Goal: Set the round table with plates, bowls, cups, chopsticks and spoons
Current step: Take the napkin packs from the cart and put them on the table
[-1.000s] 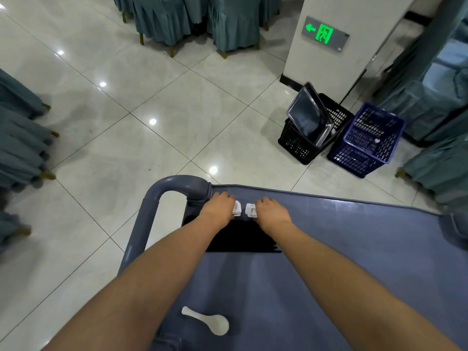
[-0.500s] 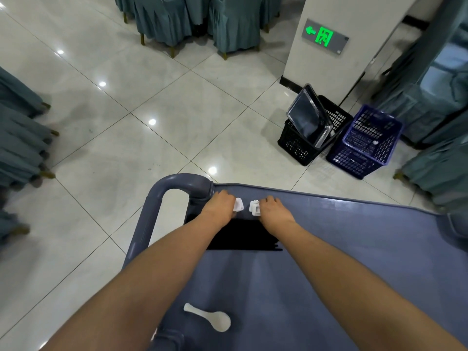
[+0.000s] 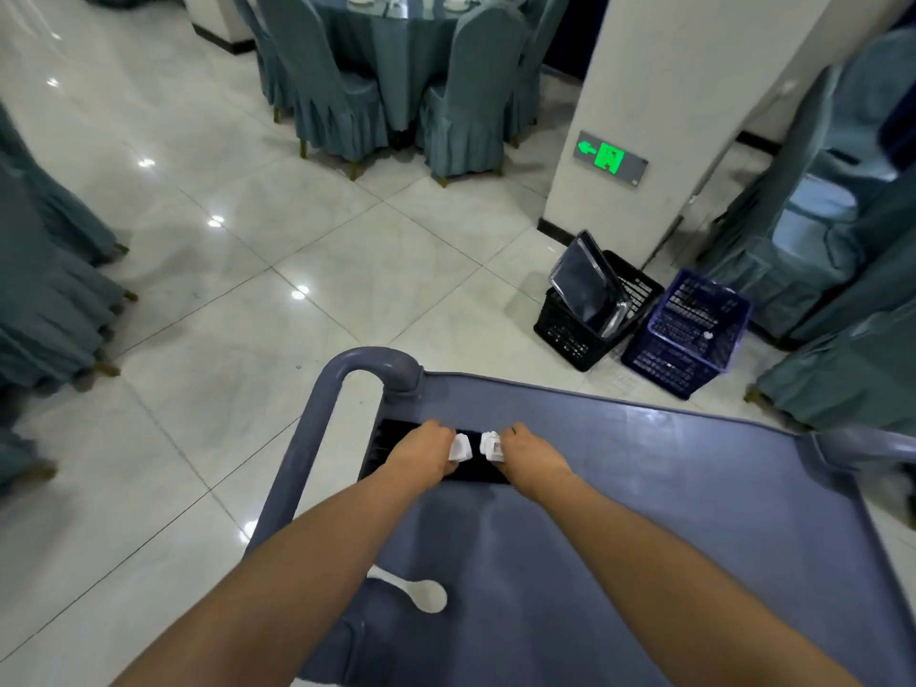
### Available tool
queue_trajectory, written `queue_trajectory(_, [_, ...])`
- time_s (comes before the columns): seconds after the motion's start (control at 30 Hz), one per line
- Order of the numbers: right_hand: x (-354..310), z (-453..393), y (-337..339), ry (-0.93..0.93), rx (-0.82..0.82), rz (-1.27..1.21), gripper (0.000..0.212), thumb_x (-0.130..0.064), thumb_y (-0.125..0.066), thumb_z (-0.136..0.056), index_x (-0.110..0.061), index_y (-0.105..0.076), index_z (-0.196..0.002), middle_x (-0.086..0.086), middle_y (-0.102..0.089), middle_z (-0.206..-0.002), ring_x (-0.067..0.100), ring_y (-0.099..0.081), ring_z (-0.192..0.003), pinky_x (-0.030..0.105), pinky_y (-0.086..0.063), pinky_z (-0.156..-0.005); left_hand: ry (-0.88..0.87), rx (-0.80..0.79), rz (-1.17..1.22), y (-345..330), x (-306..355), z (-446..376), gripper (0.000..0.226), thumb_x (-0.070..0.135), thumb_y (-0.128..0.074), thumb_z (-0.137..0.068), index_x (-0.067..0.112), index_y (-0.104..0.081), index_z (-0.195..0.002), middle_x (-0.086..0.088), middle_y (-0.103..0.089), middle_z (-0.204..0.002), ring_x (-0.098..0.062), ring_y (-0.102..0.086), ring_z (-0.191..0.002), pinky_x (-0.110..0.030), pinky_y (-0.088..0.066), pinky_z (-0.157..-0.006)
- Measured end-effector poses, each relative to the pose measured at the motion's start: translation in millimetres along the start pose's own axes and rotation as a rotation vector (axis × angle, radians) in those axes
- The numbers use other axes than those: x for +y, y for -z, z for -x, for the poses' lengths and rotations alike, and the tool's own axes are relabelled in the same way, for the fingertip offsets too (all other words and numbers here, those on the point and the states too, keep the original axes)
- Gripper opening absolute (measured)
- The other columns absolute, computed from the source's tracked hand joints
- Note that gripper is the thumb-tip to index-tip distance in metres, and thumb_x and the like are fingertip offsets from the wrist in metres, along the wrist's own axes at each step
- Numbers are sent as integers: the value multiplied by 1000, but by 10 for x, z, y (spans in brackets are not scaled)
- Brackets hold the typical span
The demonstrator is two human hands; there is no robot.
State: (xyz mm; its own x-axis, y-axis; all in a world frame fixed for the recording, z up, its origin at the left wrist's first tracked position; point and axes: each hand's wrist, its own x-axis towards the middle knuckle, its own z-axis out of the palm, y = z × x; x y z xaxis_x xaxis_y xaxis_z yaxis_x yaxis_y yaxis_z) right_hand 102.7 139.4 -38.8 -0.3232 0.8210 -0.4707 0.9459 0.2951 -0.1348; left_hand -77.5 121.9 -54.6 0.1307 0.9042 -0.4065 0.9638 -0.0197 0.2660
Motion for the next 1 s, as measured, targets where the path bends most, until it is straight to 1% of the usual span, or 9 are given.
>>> queue_trajectory(0.13, [-117,191,-63,108,-5,64,35,-22,-52,-98,-6,-46,-129,16,-50,-130,34,-53,-117,42,-44,-95,62,1,21,-1,5,447,36,26,-64,-88,10,-58,-120,-13,-53,-122,-32,-59,-107,-40,-49,-92])
queue_trajectory(0.33, [-624,502,-154,368,14,106,34,-28,-55,-95,-9,-49,-123,12,-52,-123,31,-55,-109,40,-46,-86,323,57,54,-151,-212,1402,31,24,-58,-90,11,-57,-118,-15,-64,-114,-34,-64,-103,-40,-54,-84])
queue_trajectory(0.5, [-1149,853,-254,552,4,183,30,-24,-52,-97,-7,-50,-122,13,-54,-125,30,-56,-112,38,-46,-90,577,80,219,-364,-295,2286,41,40,-51,-94,13,-54,-125,-11,-64,-118,-30,-63,-107,-38,-52,-85])
queue_trajectory(0.53, [-1261,908,-270,575,-7,192,30,-22,-52,-97,-7,-51,-122,13,-54,-126,31,-57,-113,38,-47,-90,614,105,263,-397,-304,2429,41,43,-52,-93,15,-55,-123,-9,-64,-117,-29,-63,-105,-37,-53,-85])
queue_trajectory(0.63, [-1799,1160,-318,671,-16,239,29,-17,-49,-96,-9,-51,-123,12,-54,-126,30,-56,-115,39,-48,-92,687,292,337,-448,-377,3023,43,52,-54,-90,18,-58,-116,-6,-67,-110,-29,-65,-99,-33,-53,-79])
queue_trajectory(0.73, [-2388,1486,-385,758,-32,280,33,-20,-49,-95,-11,-52,-127,10,-57,-123,29,-58,-111,41,-50,-93,776,416,330,-473,-462,3633,35,41,-56,-90,12,-57,-110,-13,-67,-109,-35,-63,-96,-31,-47,-73])
queue_trajectory(0.8, [-2696,1694,-460,831,-9,288,30,-25,-48,-98,-8,-53,-122,12,-58,-121,30,-59,-109,40,-51,-91,846,457,353,-516,-512,4028,32,36,-55,-90,10,-58,-107,-14,-67,-106,-36,-64,-94,-31,-47,-72])
queue_trajectory(0.9, [-3105,2096,-689,964,50,304,33,-33,-50,-97,-10,-51,-120,11,-55,-120,30,-57,-110,35,-48,-87,966,464,407,-724,-566,4755,31,31,-54,-89,9,-58,-110,-14,-66,-107,-35,-63,-94,-32,-49,-74])
queue_trajectory(1.0, [-3572,2671,-1046,1091,48,354,37,-39,-51,-96,-12,-50,-121,9,-54,-122,29,-56,-110,35,-46,-84,1082,440,418,-1096,-620,5621,31,28,-56,-90,7,-56,-113,-16,-64,-107,-35,-63,-92,-32,-49,-73])
